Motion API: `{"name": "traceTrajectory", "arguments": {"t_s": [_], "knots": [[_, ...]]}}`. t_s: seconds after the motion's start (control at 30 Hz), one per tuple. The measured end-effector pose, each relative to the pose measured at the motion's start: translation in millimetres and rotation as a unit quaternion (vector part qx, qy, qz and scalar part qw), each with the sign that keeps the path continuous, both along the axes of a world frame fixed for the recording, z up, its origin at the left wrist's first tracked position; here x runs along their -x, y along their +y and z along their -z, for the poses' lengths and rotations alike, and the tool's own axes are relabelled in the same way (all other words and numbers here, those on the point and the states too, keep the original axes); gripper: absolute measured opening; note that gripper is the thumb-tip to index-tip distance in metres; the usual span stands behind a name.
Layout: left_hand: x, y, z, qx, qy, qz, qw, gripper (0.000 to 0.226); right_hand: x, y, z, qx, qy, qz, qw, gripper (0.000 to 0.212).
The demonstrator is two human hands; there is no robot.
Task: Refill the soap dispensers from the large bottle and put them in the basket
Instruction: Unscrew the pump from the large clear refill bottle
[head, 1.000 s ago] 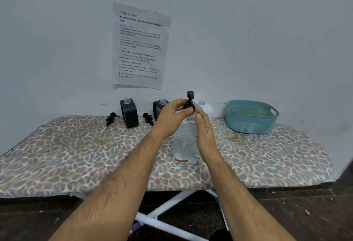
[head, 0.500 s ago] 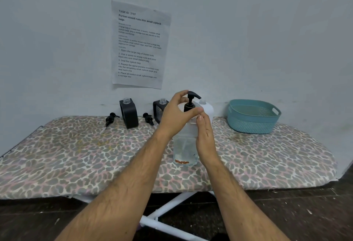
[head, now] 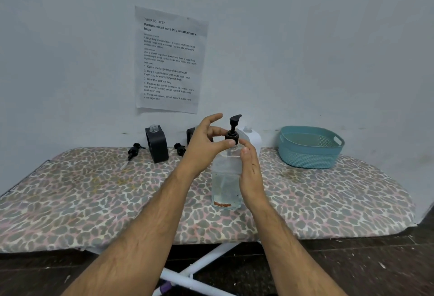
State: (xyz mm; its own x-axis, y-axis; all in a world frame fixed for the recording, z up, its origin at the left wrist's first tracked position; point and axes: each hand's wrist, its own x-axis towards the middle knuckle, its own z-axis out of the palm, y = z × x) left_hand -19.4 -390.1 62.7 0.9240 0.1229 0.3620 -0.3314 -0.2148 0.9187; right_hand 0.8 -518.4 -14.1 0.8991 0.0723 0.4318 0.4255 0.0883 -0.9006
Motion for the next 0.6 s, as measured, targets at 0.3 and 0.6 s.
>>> {"name": "traceTrajectory", "arguments": {"t_s": [0.3, 0.6], "knots": [[-4.6, -8.2, -4.2, -0.008, 0.033, 0.03, 0.999, 0.092, 1.5, -2.3, -3.2, 0.02, 0.01, -0.018, 1.0, 0.043], [-1.5, -12.7, 1.3, -0.021, 0.012, -0.033, 0.999, 0.089, 1.4, -4.5, -3.3, 0.017, 0.012, -0.021, 1.0, 0.041]]}}
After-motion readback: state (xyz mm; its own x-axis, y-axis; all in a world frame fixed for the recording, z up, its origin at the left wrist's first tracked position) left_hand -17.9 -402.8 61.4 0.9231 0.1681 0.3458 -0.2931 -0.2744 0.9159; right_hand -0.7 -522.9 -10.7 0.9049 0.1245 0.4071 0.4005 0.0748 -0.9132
